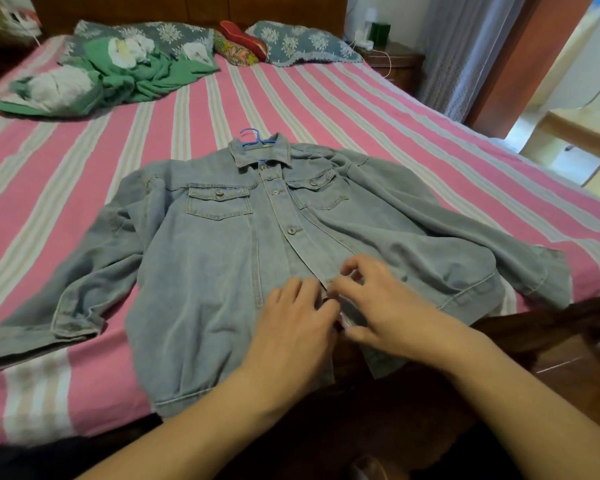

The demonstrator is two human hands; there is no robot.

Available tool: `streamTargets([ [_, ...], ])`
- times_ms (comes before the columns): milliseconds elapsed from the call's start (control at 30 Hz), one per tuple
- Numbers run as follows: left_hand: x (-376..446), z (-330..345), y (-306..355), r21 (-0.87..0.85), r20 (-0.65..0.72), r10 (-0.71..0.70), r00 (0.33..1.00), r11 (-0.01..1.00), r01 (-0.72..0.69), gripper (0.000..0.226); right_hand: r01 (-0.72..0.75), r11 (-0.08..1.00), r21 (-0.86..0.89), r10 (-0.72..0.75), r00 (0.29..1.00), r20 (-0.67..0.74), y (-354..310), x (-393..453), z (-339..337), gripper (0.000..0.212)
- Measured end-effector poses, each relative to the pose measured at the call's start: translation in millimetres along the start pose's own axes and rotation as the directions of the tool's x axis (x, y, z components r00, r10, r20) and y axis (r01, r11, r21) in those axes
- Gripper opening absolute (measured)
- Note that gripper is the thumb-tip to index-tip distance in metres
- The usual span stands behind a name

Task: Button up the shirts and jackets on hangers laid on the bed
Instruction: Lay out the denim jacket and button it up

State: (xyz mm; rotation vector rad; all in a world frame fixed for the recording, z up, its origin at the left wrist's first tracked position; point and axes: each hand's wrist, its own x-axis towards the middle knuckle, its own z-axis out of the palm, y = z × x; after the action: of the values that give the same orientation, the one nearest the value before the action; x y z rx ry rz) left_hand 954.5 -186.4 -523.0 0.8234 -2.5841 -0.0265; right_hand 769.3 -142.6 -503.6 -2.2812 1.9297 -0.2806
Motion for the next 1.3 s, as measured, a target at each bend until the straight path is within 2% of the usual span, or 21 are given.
streamTargets([
  [67, 2.9, -8.1, 9.1, -0.052, -0.025, -0.008, 1.000, 0.999, 0.006, 0.017, 0.086, 0.996, 0.011, -0.085, 0.994, -0.069, -3.5, -2.2, -3.5, 0.020],
  [133, -5.1, -18.8, 23.5, -0.114, -0.026, 0.007, 1.000, 0.993, -0.010, 0.015, 0.171, 0.985, 0.018, -0.168, 0.981, -0.096, -1.4, -14.0, -13.7, 0.007],
  [233, -28.3, -15.3, 40.6, -0.042, 0.061, 0.117, 0.991, 0.993, -0.115, 0.022, 0.198, 0.980, 0.024, -0.200, 0.975, 0.095, -7.1, -39.9, -22.1, 0.005],
  [333, -36.2, 1.9, 37.5, 0.046, 0.277, 0.149, 0.949, 0.985, -0.168, 0.024, 0.165, 0.974, -0.158, -0.117, 0.953, 0.278, -18.1, -35.8, -10.1, 0.010],
  [433, -37.1, -2.8, 34.1, 0.022, 0.520, 0.192, 0.832, 0.971, -0.238, 0.020, 0.017, 1.000, -0.009, -0.011, 0.885, 0.465, -18.6, -35.8, -12.8, 0.027],
  [467, -39.4, -6.8, 32.0, -0.052, 0.538, 0.186, 0.822, 0.981, -0.188, 0.025, -0.032, 0.997, 0.068, -0.007, 0.863, 0.505, -15.5, -38.8, -16.2, 0.031],
  [500, -41.0, -15.9, 29.0, -0.148, 0.542, 0.160, 0.825, 0.985, -0.093, 0.026, -0.076, 0.987, 0.143, -0.002, 0.878, 0.478, -13.1, -41.9, -20.4, 0.029],
  [533, -41.3, -22.0, 23.7, -0.248, 0.484, 0.112, 0.868, 0.969, 0.013, 0.024, -0.111, 0.974, 0.198, 0.027, 0.923, 0.384, -10.6, -42.8, -24.0, 0.024],
  [567, -39.1, -26.7, 15.9, -0.299, 0.398, 0.043, 0.916, 0.950, 0.085, 0.020, -0.136, 0.964, 0.227, 0.085, 0.972, 0.221, -7.2, -39.4, -24.5, 0.017],
  [600, -34.1, -28.2, 5.7, -0.314, 0.270, -0.045, 0.962, 0.940, 0.132, 0.017, -0.162, 0.953, 0.257, 0.160, 0.987, 0.029, -6.1, -32.4, -22.2, 0.013],
  [667, -20.3, -26.2, -16.8, -0.301, 0.112, -0.240, 0.964, 0.917, 0.263, 0.014, -0.207, 0.934, 0.293, 0.281, 0.928, -0.242, -9.3, -13.6, -11.8, 0.016],
  [700, -14.0, -25.0, -25.7, -0.280, 0.105, -0.313, 0.944, 0.901, 0.330, 0.014, -0.237, 0.926, 0.293, 0.318, 0.908, -0.272, -11.6, -3.0, -4.3, 0.021],
  [800, -0.6, -16.7, -35.3, -0.205, 0.152, -0.370, 0.916, 0.895, 0.396, 0.020, -0.352, 0.933, 0.077, 0.358, 0.928, -0.107, -20.1, 15.8, 12.5, 0.042],
  [867, 4.7, -12.5, -31.9, -0.159, 0.169, -0.360, 0.917, 0.909, 0.386, 0.026, -0.317, 0.945, -0.078, 0.309, 0.945, -0.105, -16.7, 21.3, 9.8, 0.028],
  [933, 11.0, -9.0, -28.9, -0.127, 0.171, -0.360, 0.917, 0.915, 0.383, 0.029, -0.296, 0.948, -0.118, 0.290, 0.955, -0.071, -11.0, 24.4, 1.7, 0.030],
  [1033, 19.6, -6.4, -27.1, -0.195, 0.171, -0.377, 0.910, 0.893, 0.406, 0.018, -0.353, 0.931, 0.091, 0.356, 0.935, -0.015, -9.9, 27.3, -18.7, 0.029],
  [1100, 23.8, -5.7, -28.5, -0.272, 0.184, -0.410, 0.893, 0.852, 0.447, 0.009, -0.394, 0.873, 0.287, 0.416, 0.909, -0.021, -10.4, 28.9, -36.4, 0.024],
  [1133, 25.8, -5.9, -28.9, -0.296, 0.197, -0.423, 0.884, 0.834, 0.465, 0.006, -0.407, 0.810, 0.422, 0.447, 0.895, 0.005, -10.5, 30.1, -44.7, 0.023],
  [1200, 29.1, -7.1, -28.9, -0.325, 0.220, -0.438, 0.872, 0.810, 0.489, 0.006, -0.421, 0.602, 0.679, 0.466, 0.875, 0.130, -11.3, 34.9, -55.7, 0.026],
  [1233, 30.3, -8.5, -28.6, -0.339, 0.217, -0.442, 0.870, 0.802, 0.492, 0.008, -0.438, 0.510, 0.740, 0.446, 0.871, 0.209, -12.5, 38.6, -57.0, 0.030],
  [1300, 30.3, -10.7, -26.9, -0.350, 0.184, -0.447, 0.875, 0.802, 0.483, 0.012, -0.486, 0.406, 0.774, 0.388, 0.858, 0.336, -15.7, 45.8, -52.5, 0.032],
])
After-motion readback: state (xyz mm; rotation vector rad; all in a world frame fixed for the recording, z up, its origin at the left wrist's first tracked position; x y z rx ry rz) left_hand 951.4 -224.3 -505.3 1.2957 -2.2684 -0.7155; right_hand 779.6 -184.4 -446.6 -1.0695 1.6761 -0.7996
